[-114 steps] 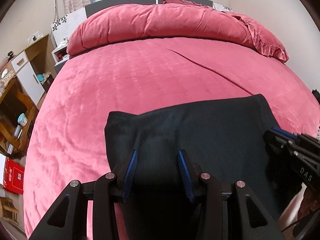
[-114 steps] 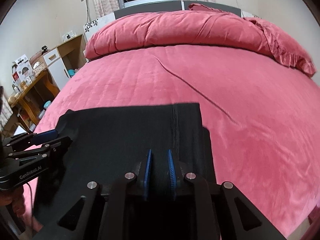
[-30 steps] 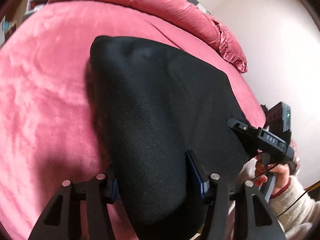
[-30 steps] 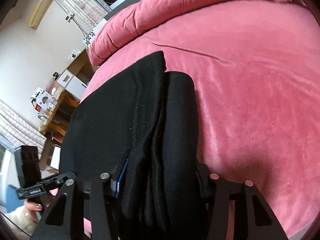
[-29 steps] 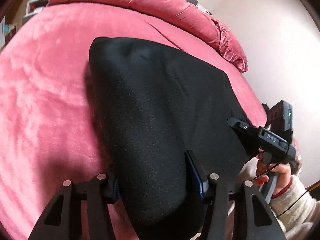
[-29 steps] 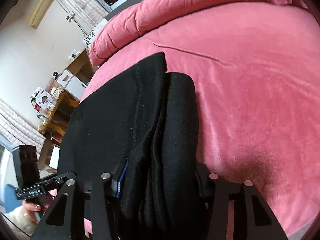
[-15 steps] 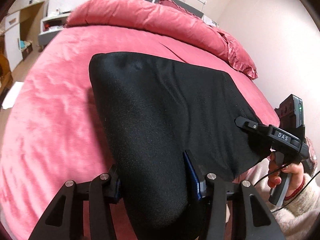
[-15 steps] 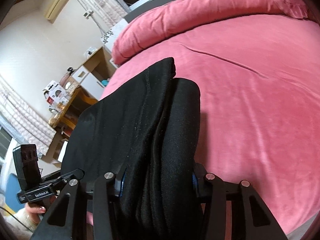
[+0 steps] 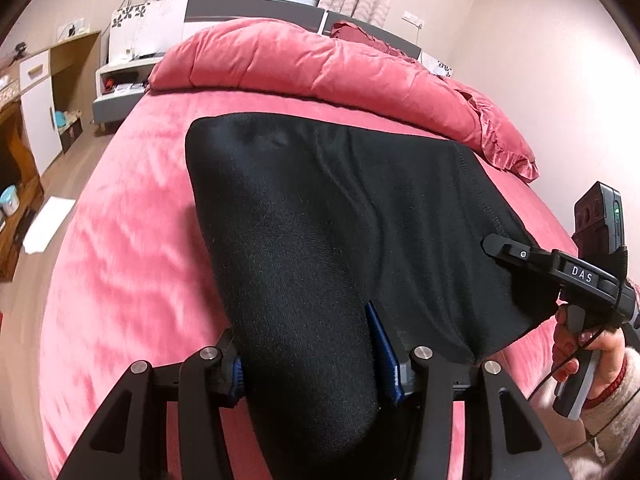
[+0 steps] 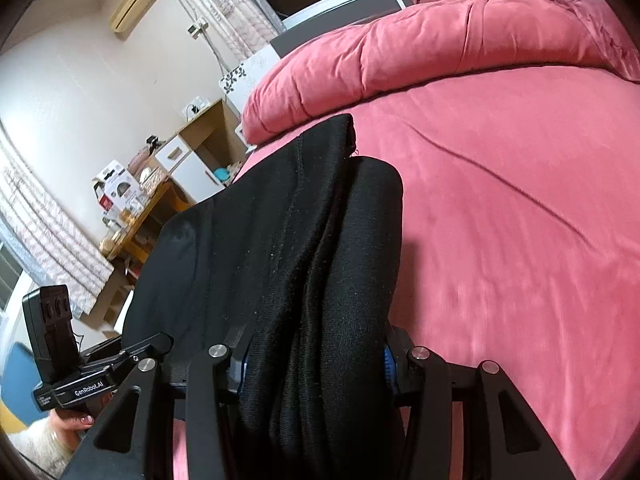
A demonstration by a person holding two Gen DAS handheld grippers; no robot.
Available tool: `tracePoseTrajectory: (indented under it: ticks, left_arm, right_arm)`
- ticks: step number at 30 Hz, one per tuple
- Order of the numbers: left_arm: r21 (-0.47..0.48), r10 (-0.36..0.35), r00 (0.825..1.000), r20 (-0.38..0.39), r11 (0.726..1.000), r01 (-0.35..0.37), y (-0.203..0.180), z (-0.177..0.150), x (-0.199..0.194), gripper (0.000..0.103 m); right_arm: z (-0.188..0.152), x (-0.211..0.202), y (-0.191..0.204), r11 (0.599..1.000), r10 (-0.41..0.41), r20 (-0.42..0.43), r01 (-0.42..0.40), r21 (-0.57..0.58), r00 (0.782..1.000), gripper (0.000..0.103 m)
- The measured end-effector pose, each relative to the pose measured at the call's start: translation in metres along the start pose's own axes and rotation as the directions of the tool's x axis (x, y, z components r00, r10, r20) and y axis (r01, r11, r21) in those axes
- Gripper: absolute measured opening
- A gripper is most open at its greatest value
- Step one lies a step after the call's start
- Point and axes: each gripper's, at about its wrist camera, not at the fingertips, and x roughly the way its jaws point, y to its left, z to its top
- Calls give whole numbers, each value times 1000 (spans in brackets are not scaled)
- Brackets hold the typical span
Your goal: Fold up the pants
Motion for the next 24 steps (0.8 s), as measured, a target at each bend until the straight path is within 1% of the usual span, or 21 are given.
tracePoseTrajectory:
  ticks: [4,8,14,19,23,24]
  left_arm:
    - [2,12,1000,-12,1000,-12,6,27,28,52]
    - [6,23,999,-25,1000,-23,12,44,49,52]
    - [9,35,999,-39,999,-35,16,63,75,52]
    - [20,50,997,-65,999,-49,21,60,93,53]
    - [28,58,996,-63,998,-56,24,54,99,60]
    - [24,59,996,-60,998,-58,24,53,99,61]
  right_arm:
    - [22,17,-7,1000,-10,22,10,-2,1000,47]
    - [36,31,-16,1000,-14,33,14,4,999,47]
    - [52,55,-32,998,-8,47,6,57,999,47]
    - [44,72,-51,994,-31,24,28,106,999,49]
    - [35,77,-65,991,-25,15,23,130,1000,56]
    - [34,76,-65,991,-26,17,23,129,1000,56]
